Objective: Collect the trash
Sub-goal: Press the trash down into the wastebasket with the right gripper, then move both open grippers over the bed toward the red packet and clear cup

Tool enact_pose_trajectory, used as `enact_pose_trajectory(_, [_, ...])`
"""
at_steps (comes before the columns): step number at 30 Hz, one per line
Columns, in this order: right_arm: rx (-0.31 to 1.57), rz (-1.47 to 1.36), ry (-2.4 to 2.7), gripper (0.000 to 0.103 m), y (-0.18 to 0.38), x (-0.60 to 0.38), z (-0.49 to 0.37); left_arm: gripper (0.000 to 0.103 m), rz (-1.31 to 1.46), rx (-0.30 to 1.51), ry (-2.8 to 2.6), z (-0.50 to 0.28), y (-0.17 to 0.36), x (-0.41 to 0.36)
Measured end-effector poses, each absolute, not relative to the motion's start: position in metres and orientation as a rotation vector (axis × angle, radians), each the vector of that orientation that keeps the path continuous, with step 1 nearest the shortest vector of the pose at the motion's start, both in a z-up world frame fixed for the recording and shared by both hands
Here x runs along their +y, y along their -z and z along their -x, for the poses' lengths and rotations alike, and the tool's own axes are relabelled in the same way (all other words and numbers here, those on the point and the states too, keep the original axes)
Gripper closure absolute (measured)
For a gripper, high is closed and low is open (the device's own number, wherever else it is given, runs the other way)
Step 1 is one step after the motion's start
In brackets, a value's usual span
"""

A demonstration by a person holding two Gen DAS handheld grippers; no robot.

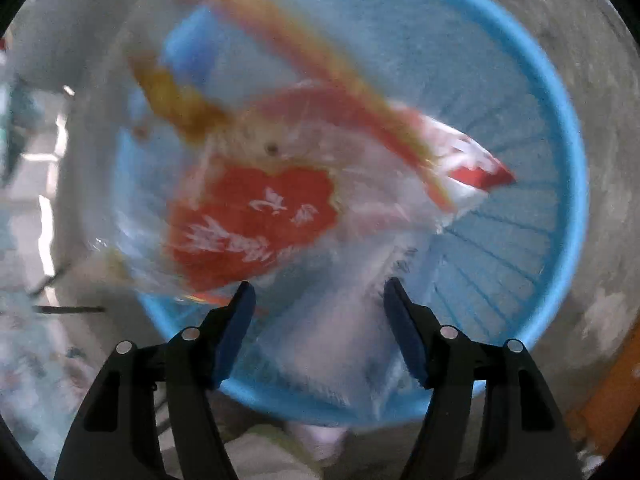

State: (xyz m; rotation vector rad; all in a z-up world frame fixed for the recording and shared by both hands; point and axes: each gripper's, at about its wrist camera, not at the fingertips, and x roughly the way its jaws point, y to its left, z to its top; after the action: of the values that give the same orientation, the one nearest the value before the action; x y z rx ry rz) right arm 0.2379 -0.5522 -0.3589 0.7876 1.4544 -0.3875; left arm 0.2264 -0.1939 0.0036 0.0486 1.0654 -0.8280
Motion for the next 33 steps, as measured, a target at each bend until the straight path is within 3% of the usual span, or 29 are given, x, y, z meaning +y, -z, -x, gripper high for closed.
enact_pose_trajectory(2, [1.395, -0.827, 0.389, 0.031, 0.339, -0.561, -0.219, 0.042, -0.039, 1.04, 0.824, -0.222, -0.01, -0.183])
enact_pose_trajectory(11, [1.144, -0.88, 0.366, 0.027, 0.233, -0.557, -0.153, 0.037, 0.027, 0.914, 0.784, -0.188, -0.046, -0.124])
enact_pose_trajectory(20, [0.955, -0.769, 0.199, 0.022, 0.112, -0.478, -0.116, 0.027, 0.113, 0.777, 0.672, -0.15, -0.071, -0.018])
enact_pose_trajectory(33, [0.946, -0.623, -0.19, 0.021, 0.032, -0.325, -0.139, 0.025, 0.185, 0.759, 0.384, -0.126, -0.031, 0.086])
